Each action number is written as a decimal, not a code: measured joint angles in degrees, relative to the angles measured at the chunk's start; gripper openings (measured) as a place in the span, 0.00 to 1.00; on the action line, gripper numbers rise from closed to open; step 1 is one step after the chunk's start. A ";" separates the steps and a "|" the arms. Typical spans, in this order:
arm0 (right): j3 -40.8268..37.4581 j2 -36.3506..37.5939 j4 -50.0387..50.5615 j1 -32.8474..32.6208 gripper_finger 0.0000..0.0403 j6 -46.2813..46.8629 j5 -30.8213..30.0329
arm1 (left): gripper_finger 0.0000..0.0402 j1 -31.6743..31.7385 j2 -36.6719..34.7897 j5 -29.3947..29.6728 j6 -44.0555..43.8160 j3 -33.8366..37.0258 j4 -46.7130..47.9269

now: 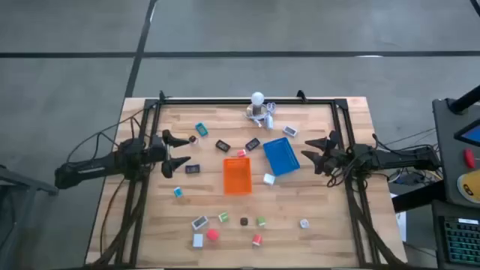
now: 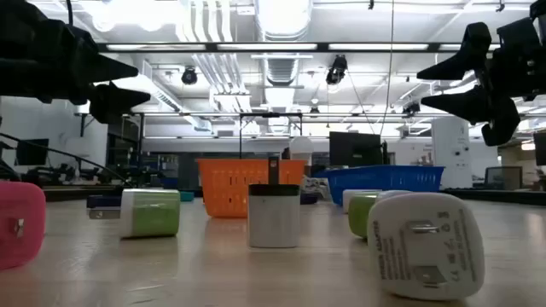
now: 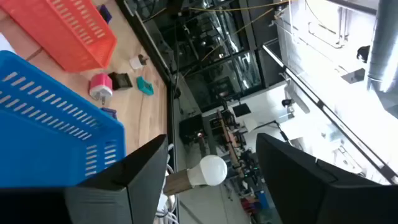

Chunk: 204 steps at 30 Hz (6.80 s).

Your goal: Pick & Place Office items

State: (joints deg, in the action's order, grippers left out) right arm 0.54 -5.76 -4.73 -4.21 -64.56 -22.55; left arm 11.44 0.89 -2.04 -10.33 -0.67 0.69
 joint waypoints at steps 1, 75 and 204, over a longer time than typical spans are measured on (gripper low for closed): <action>0.00 0.00 -0.02 0.00 0.60 0.08 0.00 | 0.86 -0.02 0.00 0.19 -0.36 0.00 0.00; 0.02 -2.85 -4.12 0.35 0.60 70.82 19.57 | 0.86 -0.01 4.27 1.38 4.55 0.00 -0.02; 56.72 -92.24 44.30 -38.16 0.61 96.12 21.78 | 0.86 0.00 10.67 1.51 5.62 -0.02 0.22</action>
State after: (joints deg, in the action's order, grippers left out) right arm 57.25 -98.00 39.57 -42.37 31.57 -0.77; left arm 11.44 11.55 -0.54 -4.71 -0.69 0.91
